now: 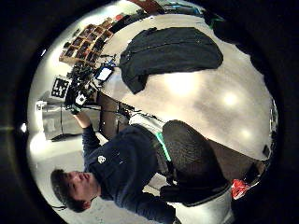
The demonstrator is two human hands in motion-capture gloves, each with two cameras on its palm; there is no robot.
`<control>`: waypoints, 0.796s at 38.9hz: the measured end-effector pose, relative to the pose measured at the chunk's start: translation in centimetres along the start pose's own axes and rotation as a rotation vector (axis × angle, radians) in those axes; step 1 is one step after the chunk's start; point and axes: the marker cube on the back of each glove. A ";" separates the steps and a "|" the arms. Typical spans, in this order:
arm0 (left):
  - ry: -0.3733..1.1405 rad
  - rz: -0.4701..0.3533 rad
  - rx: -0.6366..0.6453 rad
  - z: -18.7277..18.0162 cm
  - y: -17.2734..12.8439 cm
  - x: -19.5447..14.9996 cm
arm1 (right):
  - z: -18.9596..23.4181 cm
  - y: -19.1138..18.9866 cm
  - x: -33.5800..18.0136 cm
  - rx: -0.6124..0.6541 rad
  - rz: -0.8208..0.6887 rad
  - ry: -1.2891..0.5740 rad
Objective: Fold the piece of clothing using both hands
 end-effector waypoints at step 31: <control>0.061 -0.145 -0.316 12.2 -8.0 3.9 | 4.7 -6.2 2.8 -0.113 0.077 -0.038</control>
